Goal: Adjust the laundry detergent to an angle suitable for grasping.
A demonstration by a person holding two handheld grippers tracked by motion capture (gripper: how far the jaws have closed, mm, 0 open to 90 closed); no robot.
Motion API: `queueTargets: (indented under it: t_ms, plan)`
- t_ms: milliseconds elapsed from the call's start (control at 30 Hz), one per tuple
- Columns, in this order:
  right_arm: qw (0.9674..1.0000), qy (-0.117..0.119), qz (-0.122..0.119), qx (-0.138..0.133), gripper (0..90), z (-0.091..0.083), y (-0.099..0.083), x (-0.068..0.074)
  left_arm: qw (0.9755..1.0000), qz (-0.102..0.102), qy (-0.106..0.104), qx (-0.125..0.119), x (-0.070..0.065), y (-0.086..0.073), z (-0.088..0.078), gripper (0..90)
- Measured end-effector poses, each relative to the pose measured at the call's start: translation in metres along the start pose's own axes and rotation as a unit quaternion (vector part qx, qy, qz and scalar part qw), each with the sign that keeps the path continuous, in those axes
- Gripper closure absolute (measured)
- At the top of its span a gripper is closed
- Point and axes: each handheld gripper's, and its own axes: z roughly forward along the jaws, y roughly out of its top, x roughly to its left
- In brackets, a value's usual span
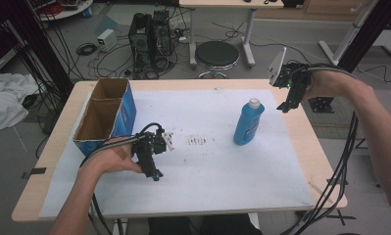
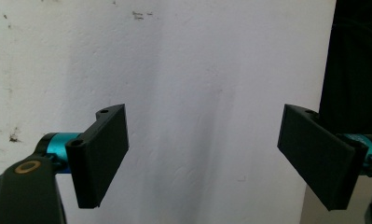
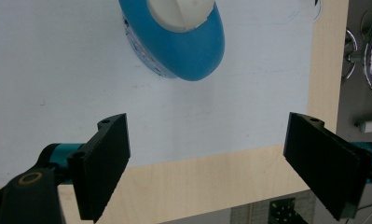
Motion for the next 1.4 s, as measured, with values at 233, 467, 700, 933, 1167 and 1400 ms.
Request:
queueTargets:
  t_ms: [233,467,700,933,1167,1400]
  plan:
    - [1.0000,-0.001,0.002,0.000,13.7,0.000,-0.001,-0.001,1.0000,-0.005,0.001,0.002,-0.001,0.000,-0.001,16.3]
    - [0.9999,-0.002,-0.013,0.004,13.7,0.001,-0.001,-0.003,1.0000,0.001,0.001,0.000,0.001,0.002,-0.001,16.3]
    - [0.9999,-0.001,-0.014,0.007,13.7,0.002,-0.001,-0.003,0.9999,-0.008,-0.002,-0.008,0.001,0.005,0.000,16.3]
    - [0.9998,-0.001,-0.020,0.008,13.7,0.003,-0.001,-0.003,0.9998,-0.011,-0.006,-0.018,0.003,0.007,-0.004,16.3]
    - [0.9998,-0.002,-0.020,0.006,13.7,0.002,-0.002,-0.003,0.9985,-0.037,-0.007,-0.041,0.004,0.010,-0.007,16.3]
    - [0.9998,-0.001,-0.021,0.007,13.7,0.002,-0.001,-0.003,0.9978,-0.052,-0.004,-0.041,0.005,0.011,-0.008,16.3]
